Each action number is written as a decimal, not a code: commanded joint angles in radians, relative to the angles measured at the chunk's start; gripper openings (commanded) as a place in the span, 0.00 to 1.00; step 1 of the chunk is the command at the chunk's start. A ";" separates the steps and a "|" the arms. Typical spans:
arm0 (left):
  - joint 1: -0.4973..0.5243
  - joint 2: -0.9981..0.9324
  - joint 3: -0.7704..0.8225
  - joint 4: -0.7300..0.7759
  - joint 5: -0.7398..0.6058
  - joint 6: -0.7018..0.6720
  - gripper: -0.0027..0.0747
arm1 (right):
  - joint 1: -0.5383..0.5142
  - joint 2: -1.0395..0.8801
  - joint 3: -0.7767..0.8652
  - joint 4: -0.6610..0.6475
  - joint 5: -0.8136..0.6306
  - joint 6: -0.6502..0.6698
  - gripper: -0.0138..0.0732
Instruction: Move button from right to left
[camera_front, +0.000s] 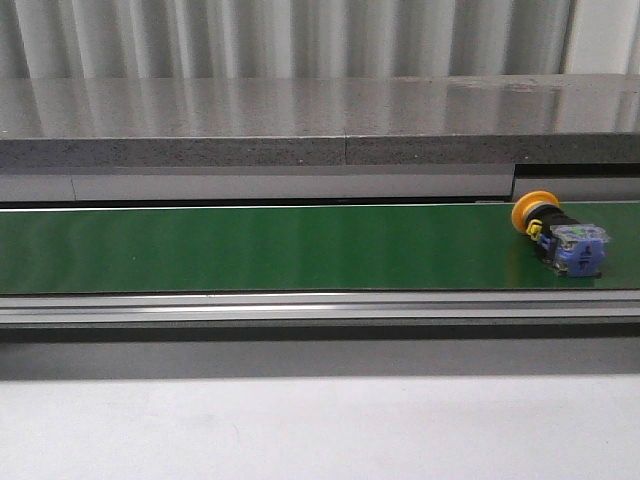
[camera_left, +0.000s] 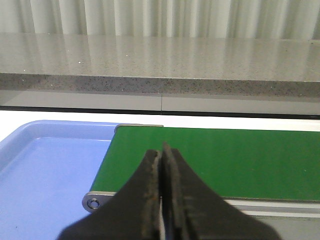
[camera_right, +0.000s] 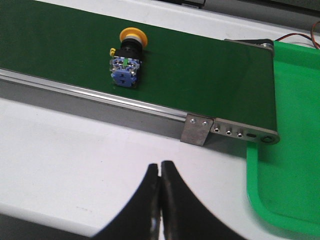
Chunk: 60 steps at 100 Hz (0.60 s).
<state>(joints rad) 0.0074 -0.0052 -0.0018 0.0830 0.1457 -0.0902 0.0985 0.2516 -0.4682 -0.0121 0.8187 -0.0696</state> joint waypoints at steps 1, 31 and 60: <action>0.002 -0.036 0.025 -0.007 -0.079 0.000 0.01 | -0.001 0.009 -0.027 -0.001 -0.060 -0.010 0.08; 0.002 -0.011 -0.131 -0.029 0.082 0.000 0.01 | -0.001 0.009 -0.027 -0.001 -0.060 -0.010 0.08; 0.002 0.229 -0.331 -0.145 0.219 0.000 0.01 | -0.001 0.009 -0.027 -0.001 -0.060 -0.010 0.08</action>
<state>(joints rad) 0.0074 0.1340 -0.2571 -0.0452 0.3827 -0.0902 0.0985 0.2516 -0.4682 -0.0121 0.8187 -0.0696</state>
